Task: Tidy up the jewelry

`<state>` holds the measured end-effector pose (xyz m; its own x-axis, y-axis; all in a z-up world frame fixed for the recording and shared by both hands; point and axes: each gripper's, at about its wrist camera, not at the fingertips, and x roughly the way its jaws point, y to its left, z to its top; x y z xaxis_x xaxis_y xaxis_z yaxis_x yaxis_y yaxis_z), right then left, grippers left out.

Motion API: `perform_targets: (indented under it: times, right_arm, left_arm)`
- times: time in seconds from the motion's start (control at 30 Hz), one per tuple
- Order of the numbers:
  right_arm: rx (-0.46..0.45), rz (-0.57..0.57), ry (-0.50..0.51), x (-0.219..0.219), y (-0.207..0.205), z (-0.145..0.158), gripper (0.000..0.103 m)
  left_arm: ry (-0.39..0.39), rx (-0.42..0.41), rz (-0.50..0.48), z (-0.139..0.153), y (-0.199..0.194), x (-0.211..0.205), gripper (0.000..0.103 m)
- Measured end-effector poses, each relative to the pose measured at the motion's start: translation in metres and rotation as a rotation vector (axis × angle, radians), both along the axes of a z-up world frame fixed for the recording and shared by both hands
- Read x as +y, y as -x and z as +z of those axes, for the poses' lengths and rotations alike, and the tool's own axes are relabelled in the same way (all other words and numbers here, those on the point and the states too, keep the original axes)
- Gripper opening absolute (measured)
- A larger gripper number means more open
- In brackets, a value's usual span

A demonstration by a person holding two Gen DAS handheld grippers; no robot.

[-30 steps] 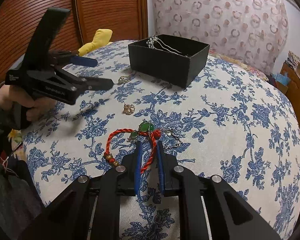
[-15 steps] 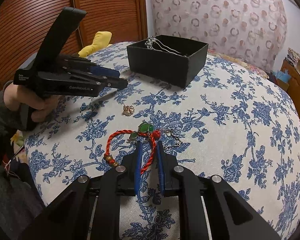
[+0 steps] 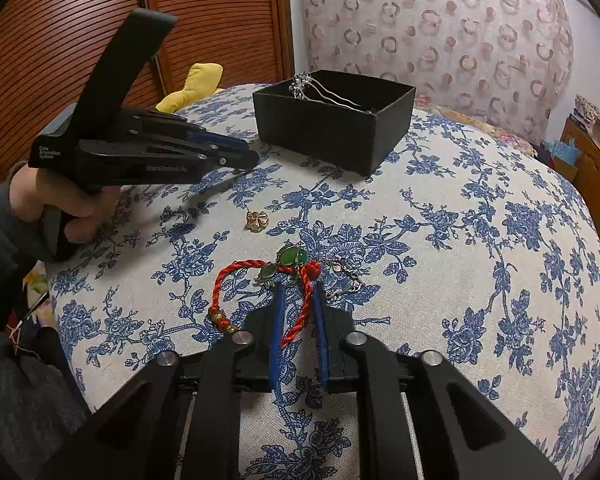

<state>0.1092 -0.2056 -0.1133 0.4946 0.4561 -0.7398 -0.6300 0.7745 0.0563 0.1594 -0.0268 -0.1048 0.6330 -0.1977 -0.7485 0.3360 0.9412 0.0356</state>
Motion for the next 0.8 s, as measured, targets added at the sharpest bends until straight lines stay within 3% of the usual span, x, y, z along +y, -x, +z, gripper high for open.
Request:
perform_targets:
  times: [0.27,0.8]
  right_arm:
    - [-0.028,0.011,-0.011,0.002,0.009,0.007,0.003]
    - [-0.163,0.034,-0.088,0.0,0.016,0.08,0.003]
  left_arm:
    - [0.023,-0.044,0.011,0.012,0.014,0.003,0.019]
    - [0.076,-0.14,0.026,0.05,0.024,0.008,0.019]
